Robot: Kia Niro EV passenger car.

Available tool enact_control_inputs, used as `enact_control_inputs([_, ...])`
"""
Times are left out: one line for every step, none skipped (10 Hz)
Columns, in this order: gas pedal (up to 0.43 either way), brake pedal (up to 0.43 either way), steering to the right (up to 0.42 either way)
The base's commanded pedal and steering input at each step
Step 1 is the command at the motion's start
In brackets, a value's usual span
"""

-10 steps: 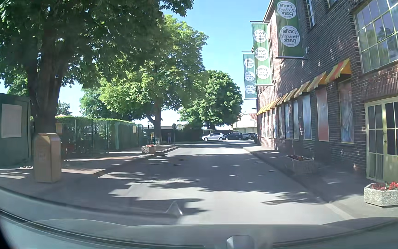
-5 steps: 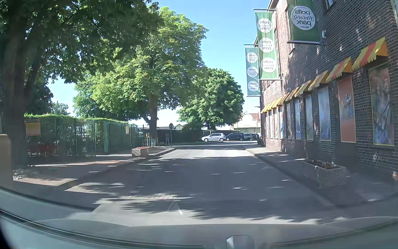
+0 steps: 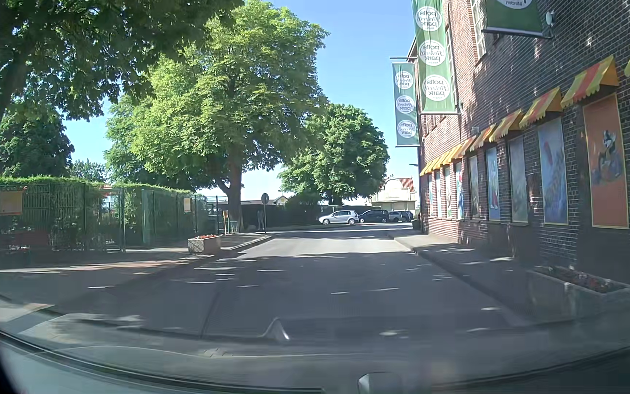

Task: Follow the waypoints while adhering to traffic rules and regulations

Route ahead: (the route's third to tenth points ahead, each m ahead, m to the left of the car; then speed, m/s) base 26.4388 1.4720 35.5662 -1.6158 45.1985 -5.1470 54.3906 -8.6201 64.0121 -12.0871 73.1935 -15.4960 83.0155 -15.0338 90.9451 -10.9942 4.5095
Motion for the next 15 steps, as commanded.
enact_control_inputs([0.079, 0.006, -0.002])
enact_control_inputs([0.079, 0.006, -0.002])
enact_control_inputs([0.079, 0.006, -0.002])
enact_control_inputs([0.079, 0.006, -0.002])
enact_control_inputs([0.079, 0.006, -0.002])
enact_control_inputs([0.079, 0.006, -0.002])
enact_control_inputs([0.079, 0.006, -0.001])
enact_control_inputs([0.079, 0.006, 0.0])
enact_control_inputs([0.079, 0.012, 0.003])
enact_control_inputs([0.079, 0.006, 0.006])
enact_control_inputs([0.079, 0.006, 0.008])
enact_control_inputs([0.079, 0.006, 0.008])
enact_control_inputs([0.079, 0.006, 0.008])
enact_control_inputs([0.079, 0.006, 0.008])
enact_control_inputs([0.079, 0.006, 0.007])
